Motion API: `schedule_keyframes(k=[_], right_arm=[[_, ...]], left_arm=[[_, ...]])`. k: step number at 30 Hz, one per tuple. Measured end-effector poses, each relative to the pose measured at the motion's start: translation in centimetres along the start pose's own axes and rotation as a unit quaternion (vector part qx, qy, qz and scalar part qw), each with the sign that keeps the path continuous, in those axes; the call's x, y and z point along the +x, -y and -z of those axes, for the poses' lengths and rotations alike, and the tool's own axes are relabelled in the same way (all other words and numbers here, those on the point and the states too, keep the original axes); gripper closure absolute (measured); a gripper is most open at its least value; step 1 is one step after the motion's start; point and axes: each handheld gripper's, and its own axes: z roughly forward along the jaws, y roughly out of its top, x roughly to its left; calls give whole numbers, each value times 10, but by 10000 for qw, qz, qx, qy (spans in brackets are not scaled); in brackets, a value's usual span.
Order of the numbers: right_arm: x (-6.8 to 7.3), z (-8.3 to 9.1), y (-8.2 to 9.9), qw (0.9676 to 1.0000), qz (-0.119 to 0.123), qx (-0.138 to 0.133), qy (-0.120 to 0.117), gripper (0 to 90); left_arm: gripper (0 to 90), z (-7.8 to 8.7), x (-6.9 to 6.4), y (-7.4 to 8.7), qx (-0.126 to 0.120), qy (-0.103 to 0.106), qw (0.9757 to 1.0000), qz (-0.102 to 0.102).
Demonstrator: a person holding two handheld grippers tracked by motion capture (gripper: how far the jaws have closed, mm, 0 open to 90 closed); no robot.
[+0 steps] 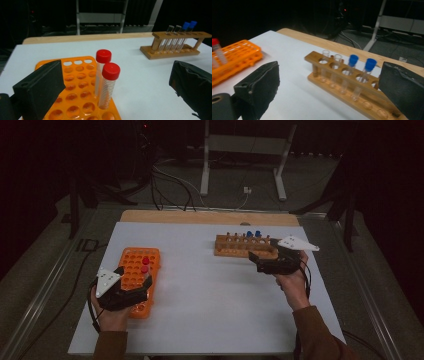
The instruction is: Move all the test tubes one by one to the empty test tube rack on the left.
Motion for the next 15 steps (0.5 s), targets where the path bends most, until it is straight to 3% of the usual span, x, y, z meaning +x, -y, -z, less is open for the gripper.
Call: schedule_keyframes(k=[9,12,14,15], right_arm=[[-24,-20,-11,9995,-136,-3,275,91],[-32,-28,-14,9990,-151,60,409,208],[-35,-35,-13,9987,-49,122,499,396],[-37,-39,-12,9983,-7,173,563,448]], left_arm=[[11,0,1,2,15,-64,10000,50],[10,-1,0,3,50,-104,9999,54],[10,-2,-1,4,69,-138,9999,47],[11,-2,-1,4,108,-171,9998,47]])
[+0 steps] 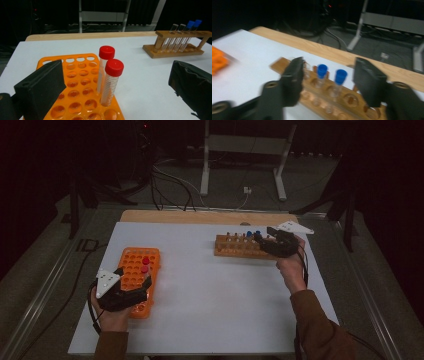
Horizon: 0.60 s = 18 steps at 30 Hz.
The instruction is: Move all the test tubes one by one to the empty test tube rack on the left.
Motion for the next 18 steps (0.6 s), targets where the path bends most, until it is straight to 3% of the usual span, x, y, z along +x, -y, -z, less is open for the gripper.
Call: schedule_keyframes(k=[4,9,18], right_arm=[[-5,-17,5,9996,17,157,235,644],[-14,-34,12,9988,-204,308,314,647],[-15,-54,22,9976,-265,584,267,741]], left_arm=[[11,-2,-1,2,75,-25,10000,-24],[11,-2,-1,2,76,-80,9999,-50],[11,-2,0,4,126,-86,9999,-19]])
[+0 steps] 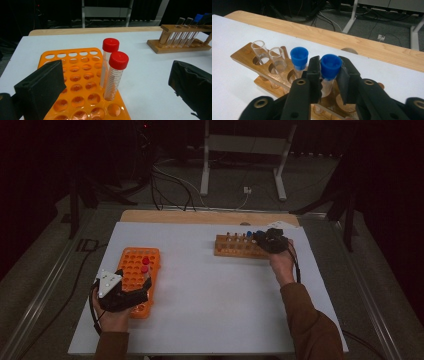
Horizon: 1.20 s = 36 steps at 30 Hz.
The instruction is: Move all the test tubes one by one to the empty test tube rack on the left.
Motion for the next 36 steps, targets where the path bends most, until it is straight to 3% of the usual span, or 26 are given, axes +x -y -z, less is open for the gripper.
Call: schedule_keyframes(k=[6,18,26,36], right_arm=[[6,-4,3,10000,-3,24,-33,750],[12,-7,6,9998,29,59,169,763],[7,9,-3,9994,-142,-261,191,766],[9,37,-21,9977,-29,-653,200,766]], left_arm=[[11,0,0,0,9,2,10000,-8],[11,-3,-1,2,35,30,10000,-10],[11,-5,-2,2,63,46,10000,-18],[11,-6,-3,3,72,51,10000,-16]])
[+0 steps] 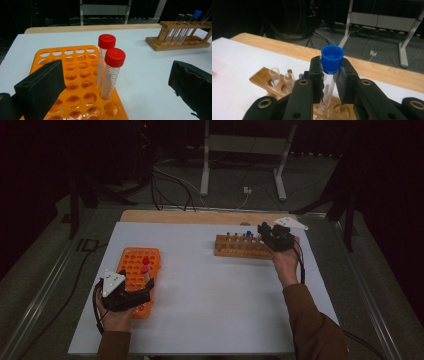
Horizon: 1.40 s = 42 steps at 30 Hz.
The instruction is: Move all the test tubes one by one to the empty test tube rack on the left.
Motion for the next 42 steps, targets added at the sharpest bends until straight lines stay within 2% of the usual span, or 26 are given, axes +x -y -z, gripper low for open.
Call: schedule_keyframes(k=[4,11,19,23,33,42], right_arm=[[1,9,-6,9999,65,-115,22,766],[-1,21,-10,9997,-26,-229,-62,766],[-2,31,-7,9995,-15,-172,-264,765],[1,33,-5,9994,-11,-84,-342,765],[11,43,-1,9971,-92,-25,-761,764],[22,52,2,9942,-82,80,-1074,761]], left_arm=[[11,0,0,-1,-29,1,10000,35],[11,2,-3,-3,-58,-7,10000,-31],[11,5,-8,-8,-152,-45,9998,-85],[11,8,-12,-14,-175,-63,9996,-233],[11,10,-24,-27,-242,117,9989,-390],[11,5,-42,-38,-256,338,9980,-461]])
